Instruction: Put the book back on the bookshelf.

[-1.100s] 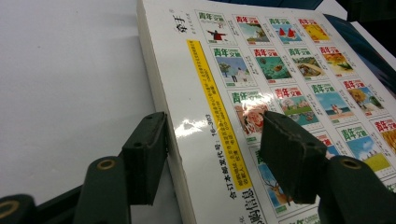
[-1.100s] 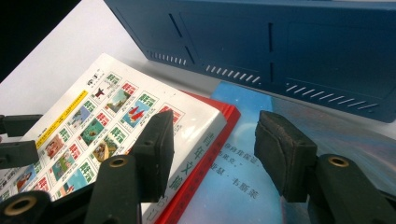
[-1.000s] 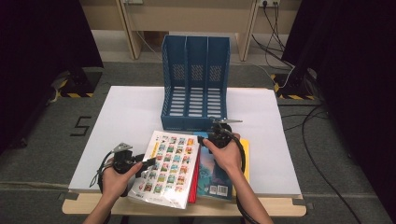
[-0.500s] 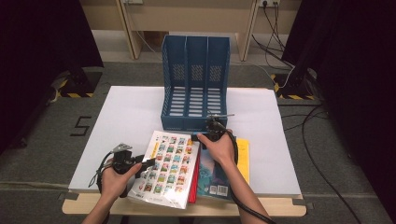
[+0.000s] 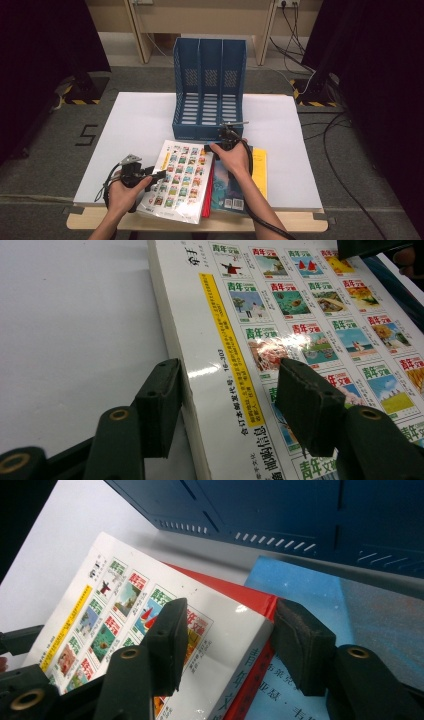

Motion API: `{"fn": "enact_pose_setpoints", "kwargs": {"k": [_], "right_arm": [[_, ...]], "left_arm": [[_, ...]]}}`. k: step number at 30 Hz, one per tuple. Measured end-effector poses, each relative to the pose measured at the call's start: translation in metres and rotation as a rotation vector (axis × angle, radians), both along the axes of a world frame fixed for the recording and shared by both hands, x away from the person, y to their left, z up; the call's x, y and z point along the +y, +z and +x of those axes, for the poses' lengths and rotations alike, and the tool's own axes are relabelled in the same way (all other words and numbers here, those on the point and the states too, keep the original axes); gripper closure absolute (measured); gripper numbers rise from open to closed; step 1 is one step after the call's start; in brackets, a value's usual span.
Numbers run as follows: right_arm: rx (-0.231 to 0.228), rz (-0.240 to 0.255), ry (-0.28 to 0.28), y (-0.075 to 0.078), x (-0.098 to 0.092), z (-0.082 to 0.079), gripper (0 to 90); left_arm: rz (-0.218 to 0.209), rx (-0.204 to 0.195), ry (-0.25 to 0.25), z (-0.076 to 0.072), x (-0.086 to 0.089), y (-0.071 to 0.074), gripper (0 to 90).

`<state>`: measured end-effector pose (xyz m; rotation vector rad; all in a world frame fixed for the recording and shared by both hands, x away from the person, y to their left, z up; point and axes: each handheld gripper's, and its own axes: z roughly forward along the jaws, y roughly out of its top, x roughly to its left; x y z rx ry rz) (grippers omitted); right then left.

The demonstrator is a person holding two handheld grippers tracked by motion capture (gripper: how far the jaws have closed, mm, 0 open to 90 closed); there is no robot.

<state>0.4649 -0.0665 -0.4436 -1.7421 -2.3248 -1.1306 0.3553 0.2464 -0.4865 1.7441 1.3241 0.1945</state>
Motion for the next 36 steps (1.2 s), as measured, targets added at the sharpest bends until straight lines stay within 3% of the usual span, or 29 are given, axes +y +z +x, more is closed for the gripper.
{"fn": "enact_pose_setpoints", "kwargs": {"k": [3, 6, 10, 22, 25, 32, 33, 36], "right_arm": [[-0.001, 0.0, 0.003, 0.0017, 0.0005, -0.0001, 51.3], [0.006, 0.063, -0.009, 0.0048, -0.0003, 0.0012, 52.8], [0.006, 0.067, -0.019, 0.0015, 0.0023, 0.0014, 52.8], [0.04, 0.098, -0.029, -0.0033, 0.0001, 0.0013, 51.1], [0.068, 0.136, -0.046, -0.0043, -0.0021, 0.0023, 49.9], [0.076, 0.122, -0.048, -0.0033, -0.0001, 0.0024, 50.4], [0.098, 0.146, -0.045, -0.0045, -0.0004, 0.0029, 50.8], [0.102, 0.149, -0.048, -0.0043, -0.0001, 0.0025, 50.9]], "left_arm": [[-0.002, 0.006, 0.002, -0.0004, 0.0002, 0.0001, 42.9], [-0.023, 0.025, 0.005, -0.0021, 0.0037, -0.0011, 42.9], [-0.042, 0.036, 0.014, -0.0038, 0.006, -0.0027, 42.8], [-0.039, 0.031, 0.023, -0.0052, 0.005, -0.0029, 43.1], [-0.035, 0.026, 0.027, -0.0059, 0.0044, -0.003, 43.2], [-0.029, 0.017, 0.028, -0.0067, 0.0038, -0.0029, 43.3], [-0.028, 0.019, 0.028, -0.0065, 0.0038, -0.0027, 43.3], [-0.025, 0.02, 0.029, -0.0066, 0.0036, -0.0025, 43.3]]}}
